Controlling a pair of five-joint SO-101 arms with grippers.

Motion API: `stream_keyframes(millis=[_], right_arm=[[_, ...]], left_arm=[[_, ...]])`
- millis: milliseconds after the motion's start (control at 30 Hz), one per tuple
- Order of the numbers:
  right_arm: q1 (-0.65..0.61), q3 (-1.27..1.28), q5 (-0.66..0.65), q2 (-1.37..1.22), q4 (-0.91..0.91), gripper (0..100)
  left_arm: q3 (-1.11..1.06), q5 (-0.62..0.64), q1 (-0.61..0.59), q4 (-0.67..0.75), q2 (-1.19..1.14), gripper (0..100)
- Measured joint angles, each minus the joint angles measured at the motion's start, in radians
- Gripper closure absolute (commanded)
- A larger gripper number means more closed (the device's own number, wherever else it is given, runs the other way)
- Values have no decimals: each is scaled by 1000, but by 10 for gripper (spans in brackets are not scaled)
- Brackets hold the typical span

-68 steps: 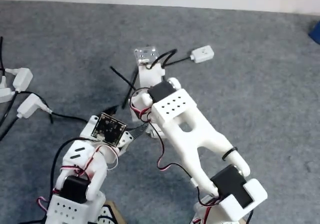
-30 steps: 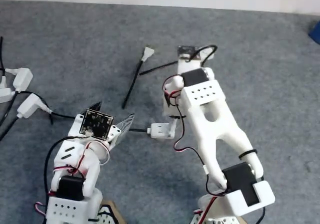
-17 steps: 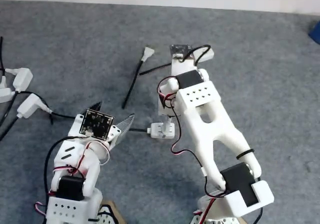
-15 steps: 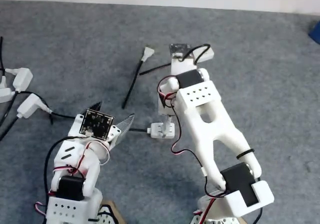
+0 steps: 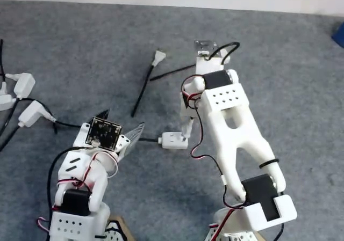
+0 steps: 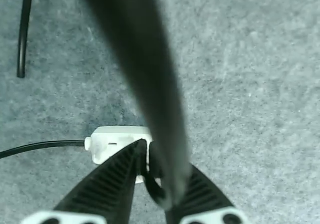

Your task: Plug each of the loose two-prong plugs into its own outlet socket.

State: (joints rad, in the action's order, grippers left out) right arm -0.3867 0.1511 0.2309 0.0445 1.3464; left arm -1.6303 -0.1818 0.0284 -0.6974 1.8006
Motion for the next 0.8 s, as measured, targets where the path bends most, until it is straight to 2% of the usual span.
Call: stream_keyframes(millis=[333, 500, 800], right_arm=[[120, -124, -49, 0, 0, 993], [137, -132, -83, 0, 0, 981], [166, -5, -121, 2, -43, 731]], left_arm=[[0, 0, 0, 0, 0, 674], [0, 0, 0, 0, 0, 674], [0, 0, 0, 0, 0, 674]])
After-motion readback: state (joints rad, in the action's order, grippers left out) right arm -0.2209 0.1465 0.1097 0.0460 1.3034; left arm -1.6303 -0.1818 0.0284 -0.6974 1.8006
